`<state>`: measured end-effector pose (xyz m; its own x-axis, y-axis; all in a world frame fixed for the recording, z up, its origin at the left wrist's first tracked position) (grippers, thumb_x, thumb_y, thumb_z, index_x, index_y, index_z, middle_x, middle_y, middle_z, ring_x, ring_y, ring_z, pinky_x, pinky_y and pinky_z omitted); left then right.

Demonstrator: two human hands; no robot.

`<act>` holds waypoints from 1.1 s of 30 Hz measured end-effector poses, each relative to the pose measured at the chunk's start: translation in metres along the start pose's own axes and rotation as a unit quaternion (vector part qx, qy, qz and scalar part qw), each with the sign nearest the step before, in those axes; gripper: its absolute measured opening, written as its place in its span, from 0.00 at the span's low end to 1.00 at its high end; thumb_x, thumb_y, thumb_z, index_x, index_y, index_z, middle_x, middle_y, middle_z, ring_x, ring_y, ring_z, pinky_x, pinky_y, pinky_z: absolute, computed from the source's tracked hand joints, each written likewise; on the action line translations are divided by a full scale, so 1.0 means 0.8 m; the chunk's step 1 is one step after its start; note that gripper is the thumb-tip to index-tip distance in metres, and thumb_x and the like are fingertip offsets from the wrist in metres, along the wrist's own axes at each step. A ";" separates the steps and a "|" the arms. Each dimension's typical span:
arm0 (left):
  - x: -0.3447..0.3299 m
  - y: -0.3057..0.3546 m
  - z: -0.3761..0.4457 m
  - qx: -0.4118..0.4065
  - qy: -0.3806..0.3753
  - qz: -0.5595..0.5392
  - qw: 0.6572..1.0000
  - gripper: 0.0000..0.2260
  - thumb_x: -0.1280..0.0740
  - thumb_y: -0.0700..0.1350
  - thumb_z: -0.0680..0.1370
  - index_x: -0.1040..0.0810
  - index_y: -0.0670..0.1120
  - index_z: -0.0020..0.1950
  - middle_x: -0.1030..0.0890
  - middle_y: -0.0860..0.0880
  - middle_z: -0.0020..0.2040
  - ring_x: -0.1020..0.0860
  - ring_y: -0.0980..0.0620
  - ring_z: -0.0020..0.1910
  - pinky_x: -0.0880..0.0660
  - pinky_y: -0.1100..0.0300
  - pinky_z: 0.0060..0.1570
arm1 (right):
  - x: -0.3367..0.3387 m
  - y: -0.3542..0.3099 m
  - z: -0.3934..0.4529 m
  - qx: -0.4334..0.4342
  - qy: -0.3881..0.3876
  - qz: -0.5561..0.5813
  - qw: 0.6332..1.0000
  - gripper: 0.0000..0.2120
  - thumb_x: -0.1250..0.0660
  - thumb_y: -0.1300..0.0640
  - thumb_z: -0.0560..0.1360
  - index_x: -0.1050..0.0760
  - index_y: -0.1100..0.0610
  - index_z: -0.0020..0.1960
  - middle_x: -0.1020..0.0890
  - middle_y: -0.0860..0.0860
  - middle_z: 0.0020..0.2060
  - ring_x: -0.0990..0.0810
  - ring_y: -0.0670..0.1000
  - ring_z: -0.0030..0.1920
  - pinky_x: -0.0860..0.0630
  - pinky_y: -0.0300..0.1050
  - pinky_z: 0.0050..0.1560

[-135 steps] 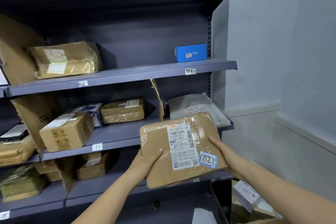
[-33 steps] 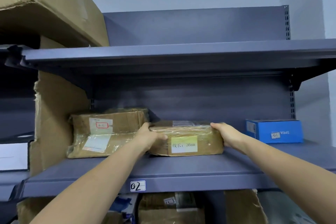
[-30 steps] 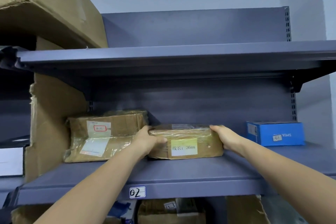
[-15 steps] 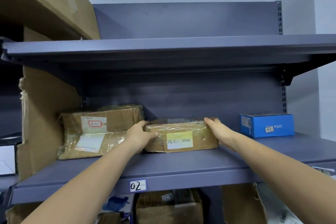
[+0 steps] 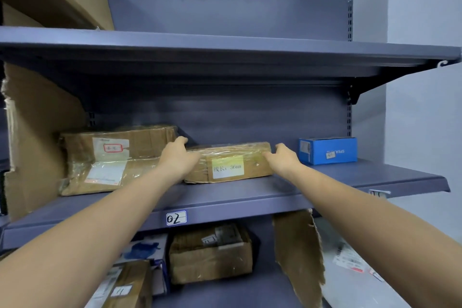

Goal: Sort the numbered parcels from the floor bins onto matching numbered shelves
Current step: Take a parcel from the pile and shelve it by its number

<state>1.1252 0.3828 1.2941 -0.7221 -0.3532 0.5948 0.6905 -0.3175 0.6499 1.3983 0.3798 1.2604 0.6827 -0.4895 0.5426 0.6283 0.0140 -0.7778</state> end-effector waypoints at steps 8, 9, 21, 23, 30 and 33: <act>-0.016 0.038 -0.035 -0.064 -0.053 0.012 0.997 0.23 0.37 0.47 0.79 0.33 0.46 0.74 0.29 0.45 0.71 0.28 0.44 0.66 0.31 0.56 0.59 | 0.004 -0.017 -0.076 0.038 -0.008 -0.008 0.999 0.23 0.38 0.55 0.80 0.37 0.57 0.72 0.27 0.56 0.67 0.27 0.56 0.63 0.33 0.41 0.52; -0.021 0.043 -0.041 -0.073 -0.065 0.018 0.995 0.23 0.37 0.47 0.79 0.34 0.47 0.74 0.29 0.45 0.71 0.28 0.44 0.66 0.32 0.56 0.60 | 0.007 -0.018 -0.083 0.043 -0.008 -0.009 0.999 0.23 0.38 0.54 0.79 0.37 0.57 0.72 0.27 0.55 0.67 0.26 0.55 0.63 0.33 0.41 0.52; -0.024 0.053 -0.058 -0.127 -0.109 0.061 0.984 0.24 0.38 0.48 0.79 0.35 0.45 0.75 0.30 0.44 0.71 0.29 0.44 0.66 0.34 0.58 0.55 | 0.099 -0.011 -0.116 0.052 0.081 -0.061 0.993 0.22 0.45 0.63 0.79 0.36 0.57 0.73 0.26 0.57 0.66 0.28 0.53 0.53 0.30 0.44 0.52; -0.018 0.046 -0.052 -0.122 -0.111 0.061 0.984 0.24 0.38 0.47 0.79 0.35 0.45 0.75 0.30 0.44 0.72 0.30 0.45 0.67 0.34 0.58 0.56 | 0.101 -0.009 -0.114 0.050 0.081 -0.074 0.993 0.22 0.45 0.63 0.79 0.36 0.57 0.73 0.26 0.57 0.66 0.27 0.54 0.55 0.29 0.45 0.54; -0.019 0.068 -0.057 -0.157 -0.145 0.070 0.974 0.23 0.39 0.46 0.79 0.34 0.44 0.74 0.32 0.47 0.74 0.33 0.47 0.72 0.37 0.58 0.66 | 0.099 -0.003 -0.116 0.048 0.063 -0.096 0.992 0.23 0.41 0.58 0.80 0.37 0.55 0.74 0.27 0.55 0.68 0.25 0.55 0.56 0.31 0.44 0.51; -0.031 0.098 -0.073 -0.186 -0.155 0.066 0.968 0.22 0.39 0.47 0.79 0.32 0.45 0.73 0.29 0.47 0.72 0.31 0.46 0.69 0.36 0.60 0.59 | 0.119 0.008 -0.135 0.053 0.064 -0.113 0.990 0.24 0.40 0.57 0.80 0.38 0.54 0.75 0.30 0.55 0.71 0.26 0.53 0.55 0.32 0.42 0.51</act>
<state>1.1997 0.3157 1.3027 -0.5645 -0.1493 0.8118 0.7030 -0.6024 0.3781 1.4271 0.2394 1.2732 0.4723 -0.5962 0.6492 0.7994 -0.0204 -0.6004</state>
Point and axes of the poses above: each hand's wrist, its own z-axis towards the middle knuckle, its own x-axis out of the back of the hand, y = z × x, the point moved 10 cm from there along z, towards the middle knuckle
